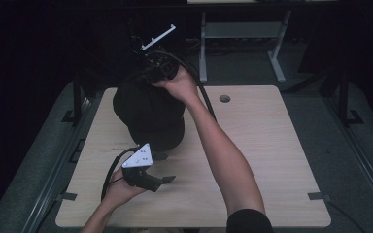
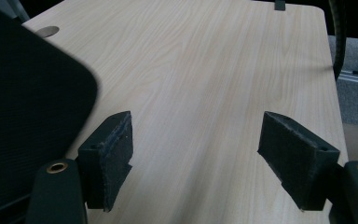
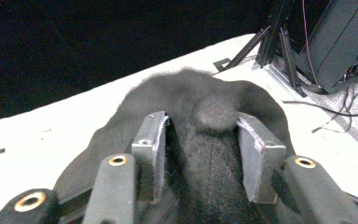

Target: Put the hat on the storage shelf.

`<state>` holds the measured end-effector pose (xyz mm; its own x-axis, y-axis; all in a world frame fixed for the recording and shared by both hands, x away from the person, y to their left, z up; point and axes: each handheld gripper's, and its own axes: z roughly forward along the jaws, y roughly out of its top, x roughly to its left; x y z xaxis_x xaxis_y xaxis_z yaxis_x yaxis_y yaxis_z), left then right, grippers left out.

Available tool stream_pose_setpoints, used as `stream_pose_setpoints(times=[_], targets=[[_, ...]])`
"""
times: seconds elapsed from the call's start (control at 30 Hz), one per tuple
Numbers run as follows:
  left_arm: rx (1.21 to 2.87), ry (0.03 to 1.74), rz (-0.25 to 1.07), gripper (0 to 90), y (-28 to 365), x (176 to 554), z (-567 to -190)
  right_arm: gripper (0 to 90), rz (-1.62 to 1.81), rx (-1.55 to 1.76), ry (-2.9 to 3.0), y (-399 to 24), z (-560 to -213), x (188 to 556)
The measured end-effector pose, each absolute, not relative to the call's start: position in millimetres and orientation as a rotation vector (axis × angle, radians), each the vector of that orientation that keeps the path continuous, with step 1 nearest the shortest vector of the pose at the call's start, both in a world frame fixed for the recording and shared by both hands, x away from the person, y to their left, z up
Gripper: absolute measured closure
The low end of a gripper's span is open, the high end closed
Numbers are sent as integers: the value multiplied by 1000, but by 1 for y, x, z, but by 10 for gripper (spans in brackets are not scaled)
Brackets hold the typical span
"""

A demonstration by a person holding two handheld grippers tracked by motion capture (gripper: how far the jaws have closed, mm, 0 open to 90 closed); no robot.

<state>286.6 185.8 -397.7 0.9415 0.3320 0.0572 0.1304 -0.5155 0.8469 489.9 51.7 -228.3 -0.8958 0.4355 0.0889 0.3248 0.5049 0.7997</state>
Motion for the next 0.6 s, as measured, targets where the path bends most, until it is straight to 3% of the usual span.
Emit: stream_pose_setpoints(times=[0.3,0.6], targets=[[2115,312,260,257,183,285,-397,419,1440,662,2556,48,-228,486],[2118,307,257,256,182,283,-398,369,1458,642,2533,38,-227,477]])
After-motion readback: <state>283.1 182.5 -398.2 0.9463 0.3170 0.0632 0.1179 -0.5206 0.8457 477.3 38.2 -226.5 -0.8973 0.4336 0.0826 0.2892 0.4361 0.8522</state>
